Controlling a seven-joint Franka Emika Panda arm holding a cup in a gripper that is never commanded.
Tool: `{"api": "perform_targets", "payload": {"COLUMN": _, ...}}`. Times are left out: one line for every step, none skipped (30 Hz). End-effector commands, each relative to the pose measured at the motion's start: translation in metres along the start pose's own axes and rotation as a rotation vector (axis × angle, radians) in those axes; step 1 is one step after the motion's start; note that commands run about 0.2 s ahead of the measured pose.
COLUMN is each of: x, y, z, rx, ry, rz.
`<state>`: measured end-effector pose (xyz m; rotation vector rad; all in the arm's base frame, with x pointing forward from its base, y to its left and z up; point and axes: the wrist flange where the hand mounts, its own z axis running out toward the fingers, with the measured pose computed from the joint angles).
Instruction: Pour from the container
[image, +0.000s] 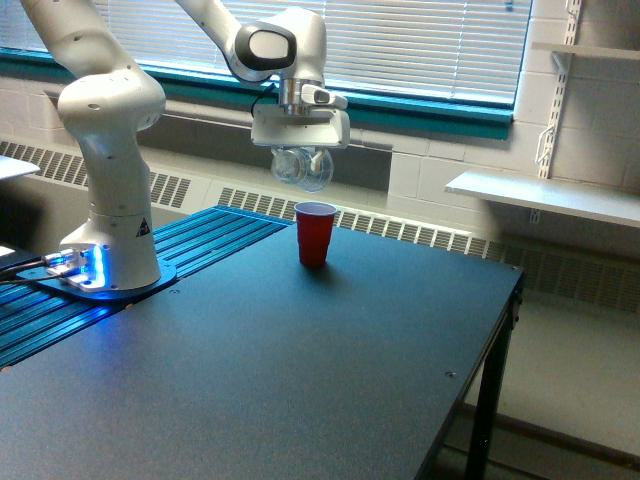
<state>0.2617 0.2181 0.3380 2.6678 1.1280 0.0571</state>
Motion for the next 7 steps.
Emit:
{"api": "perform_targets", "payload": {"x": -0.0015, "y": 0.0000, "z": -0.0010, "rx": 0.002, "ry": -0.001, "rz": -0.017}}
{"api": "perform_targets", "payload": {"x": -0.0016, "y": 0.0004, "z": -0.0009, "rx": 0.008, "ry": -0.001, "rz": -0.020}}
{"api": "perform_targets", "payload": {"x": -0.0015, "y": 0.0004, "z": -0.0009, "rx": 0.011, "ry": 0.001, "rz": -0.020}}
{"api": "perform_targets", "payload": {"x": -0.0015, "y": 0.0000, "z": -0.0015, "rx": 0.007, "ry": -0.001, "rz": -0.016}}
{"api": "perform_targets", "payload": {"x": -0.0016, "y": -0.0001, "z": -0.0019, "rx": 0.007, "ry": -0.001, "rz": -0.016}}
{"api": "perform_targets", "payload": {"x": -0.0017, "y": -0.0001, "z": -0.0020, "rx": 0.007, "ry": -0.001, "rz": -0.016}}
{"api": "perform_targets", "payload": {"x": -0.0018, "y": -0.0001, "z": -0.0021, "rx": 0.007, "ry": -0.001, "rz": -0.016}}
